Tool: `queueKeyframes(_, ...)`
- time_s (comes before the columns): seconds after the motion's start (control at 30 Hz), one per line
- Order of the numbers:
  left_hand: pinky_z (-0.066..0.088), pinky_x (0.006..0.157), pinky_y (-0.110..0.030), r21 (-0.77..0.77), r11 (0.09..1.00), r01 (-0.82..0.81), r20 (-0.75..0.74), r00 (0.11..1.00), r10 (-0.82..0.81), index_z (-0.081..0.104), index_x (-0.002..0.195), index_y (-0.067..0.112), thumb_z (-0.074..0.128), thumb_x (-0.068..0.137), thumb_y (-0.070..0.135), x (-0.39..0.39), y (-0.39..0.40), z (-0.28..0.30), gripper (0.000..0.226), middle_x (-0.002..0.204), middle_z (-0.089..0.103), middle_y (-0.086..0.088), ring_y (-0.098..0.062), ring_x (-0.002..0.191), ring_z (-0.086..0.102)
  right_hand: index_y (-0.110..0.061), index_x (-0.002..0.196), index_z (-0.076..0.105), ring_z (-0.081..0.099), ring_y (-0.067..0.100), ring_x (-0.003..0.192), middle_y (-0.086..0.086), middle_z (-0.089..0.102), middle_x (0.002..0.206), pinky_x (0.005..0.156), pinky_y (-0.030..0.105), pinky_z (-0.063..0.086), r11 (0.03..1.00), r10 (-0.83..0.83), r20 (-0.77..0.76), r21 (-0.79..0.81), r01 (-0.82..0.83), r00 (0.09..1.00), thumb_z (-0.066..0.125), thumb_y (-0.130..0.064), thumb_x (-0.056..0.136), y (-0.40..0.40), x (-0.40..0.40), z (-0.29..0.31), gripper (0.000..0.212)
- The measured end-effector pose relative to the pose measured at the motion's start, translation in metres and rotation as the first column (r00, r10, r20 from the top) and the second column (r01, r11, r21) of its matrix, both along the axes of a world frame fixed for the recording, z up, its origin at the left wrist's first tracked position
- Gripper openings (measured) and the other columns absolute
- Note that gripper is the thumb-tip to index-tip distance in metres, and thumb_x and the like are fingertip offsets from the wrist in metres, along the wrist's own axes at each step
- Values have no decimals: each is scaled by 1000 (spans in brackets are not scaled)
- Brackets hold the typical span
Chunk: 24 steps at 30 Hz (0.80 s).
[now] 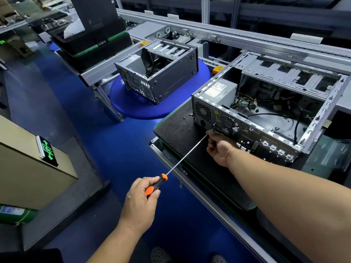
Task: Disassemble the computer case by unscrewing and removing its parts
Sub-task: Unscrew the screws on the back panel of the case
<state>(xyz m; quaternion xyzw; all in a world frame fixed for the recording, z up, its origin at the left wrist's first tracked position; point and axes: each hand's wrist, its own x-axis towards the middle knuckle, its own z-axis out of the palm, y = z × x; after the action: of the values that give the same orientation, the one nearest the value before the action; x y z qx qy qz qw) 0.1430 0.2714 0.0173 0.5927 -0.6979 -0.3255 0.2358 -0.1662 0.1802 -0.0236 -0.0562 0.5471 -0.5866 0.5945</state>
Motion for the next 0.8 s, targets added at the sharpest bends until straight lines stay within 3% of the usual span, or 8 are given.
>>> queueKeyframes(0.6,45,82,-14,-46,999,22,22,1000,-21,66,117,39,72,96,7,-3,-2,4,39,106,57,17,0,103,58,-21,90,63,32,8,57,-3,38,67,61,23,36,1000,-6,-7,-12,6,1000,50,-19,106,2,2,-1,20)
queueKeyframes(0.8,44,79,-5,-29,999,14,12,1000,-13,66,116,41,72,96,8,-2,1,3,38,105,58,17,2,104,57,-22,90,63,33,8,56,-3,39,67,61,23,37,1000,4,-17,-19,-4,1000,50,-19,106,3,2,-1,21)
